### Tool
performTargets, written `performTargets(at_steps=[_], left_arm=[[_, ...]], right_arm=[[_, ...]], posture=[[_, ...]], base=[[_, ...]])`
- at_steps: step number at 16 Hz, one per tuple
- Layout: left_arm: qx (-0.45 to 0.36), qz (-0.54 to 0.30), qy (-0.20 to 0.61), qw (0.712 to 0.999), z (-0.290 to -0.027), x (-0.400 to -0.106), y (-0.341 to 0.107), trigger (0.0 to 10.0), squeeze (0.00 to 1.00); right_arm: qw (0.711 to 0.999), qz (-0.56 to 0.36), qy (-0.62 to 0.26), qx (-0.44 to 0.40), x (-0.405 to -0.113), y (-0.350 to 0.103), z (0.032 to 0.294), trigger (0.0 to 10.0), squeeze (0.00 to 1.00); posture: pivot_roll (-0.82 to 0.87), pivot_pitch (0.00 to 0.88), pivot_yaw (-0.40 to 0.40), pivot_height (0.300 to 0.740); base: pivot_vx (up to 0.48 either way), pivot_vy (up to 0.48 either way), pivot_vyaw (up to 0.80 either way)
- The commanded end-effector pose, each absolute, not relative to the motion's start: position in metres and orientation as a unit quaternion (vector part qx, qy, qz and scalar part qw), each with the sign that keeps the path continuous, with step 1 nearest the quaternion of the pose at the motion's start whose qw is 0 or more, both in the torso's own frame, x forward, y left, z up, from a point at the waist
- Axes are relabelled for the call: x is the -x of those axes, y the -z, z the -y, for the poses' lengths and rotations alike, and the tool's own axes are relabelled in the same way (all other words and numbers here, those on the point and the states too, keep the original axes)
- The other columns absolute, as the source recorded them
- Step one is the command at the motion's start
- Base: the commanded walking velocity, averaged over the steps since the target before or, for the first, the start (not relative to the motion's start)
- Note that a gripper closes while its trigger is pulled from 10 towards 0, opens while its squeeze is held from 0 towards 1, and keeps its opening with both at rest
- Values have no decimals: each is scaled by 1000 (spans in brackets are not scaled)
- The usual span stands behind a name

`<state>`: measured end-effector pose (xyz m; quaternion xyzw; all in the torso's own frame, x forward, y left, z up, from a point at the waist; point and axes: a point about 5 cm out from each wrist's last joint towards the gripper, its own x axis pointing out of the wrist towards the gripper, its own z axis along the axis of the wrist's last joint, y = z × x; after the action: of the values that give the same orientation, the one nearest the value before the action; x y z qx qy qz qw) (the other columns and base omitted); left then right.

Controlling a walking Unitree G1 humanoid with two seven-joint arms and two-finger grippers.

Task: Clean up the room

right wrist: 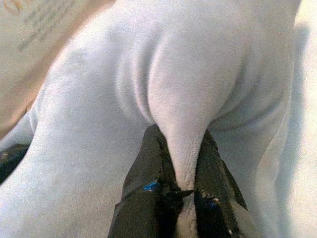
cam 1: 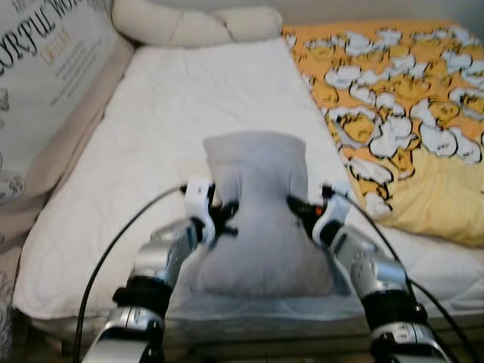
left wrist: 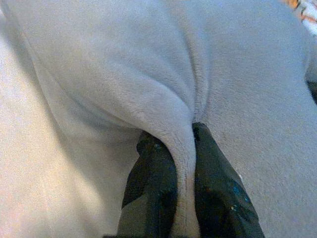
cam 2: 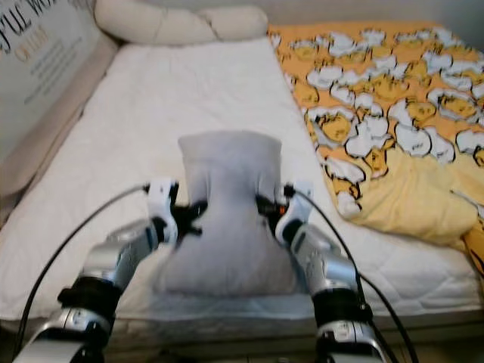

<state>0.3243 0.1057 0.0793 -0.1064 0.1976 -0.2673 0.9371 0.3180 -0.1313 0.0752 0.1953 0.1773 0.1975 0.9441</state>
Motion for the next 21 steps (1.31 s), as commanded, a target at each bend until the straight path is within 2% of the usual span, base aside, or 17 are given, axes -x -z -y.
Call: performTargets(at_steps=[1, 4, 7, 8, 11, 14, 17, 21], left_arm=[[85, -159, 276, 944, -99, -327, -97, 0, 0], [29, -68, 270, 960, -104, -315, -131, 0, 0], [-7, -39, 280, 959, -98, -298, -142, 0, 0], [-30, -46, 270, 961, -101, -296, -138, 10000, 0], [-94, -48, 249, 963, -111, -292, -135, 10000, 0], [-93, -52, 237, 966, -112, -287, -134, 10000, 0], [-94, -62, 226, 968, -115, -286, -131, 10000, 0], [-96, -67, 222, 968, -117, -286, -132, 10000, 0]], right_arm=[[944, -162, -212, -192, -320, -86, 121, 0, 0], [958, -93, -194, -190, -320, -121, 119, 0, 0], [962, -64, -203, -170, -310, -137, 119, 0, 0], [968, -70, -194, -143, -307, -133, 118, 10000, 0], [972, -76, -172, -142, -300, -129, 120, 10000, 0], [974, -86, -157, -140, -293, -127, 121, 10000, 0], [981, -76, -137, -118, -290, -126, 122, 10000, 0], [978, -88, -151, -113, -291, -128, 119, 10000, 0]], posture=[[-87, 0, 67, 740], [-111, 0, 93, 740], [-95, 0, 73, 740], [-88, 0, 58, 740], [-87, 0, 60, 740], [-77, 0, 59, 740], [-92, 0, 75, 740], [-83, 0, 61, 740]], base=[[0, 0, 0], [0, 0, 0], [0, 0, 0], [0, 0, 0], [0, 0, 0], [0, 0, 0], [0, 347, 0], [0, 345, 0]])
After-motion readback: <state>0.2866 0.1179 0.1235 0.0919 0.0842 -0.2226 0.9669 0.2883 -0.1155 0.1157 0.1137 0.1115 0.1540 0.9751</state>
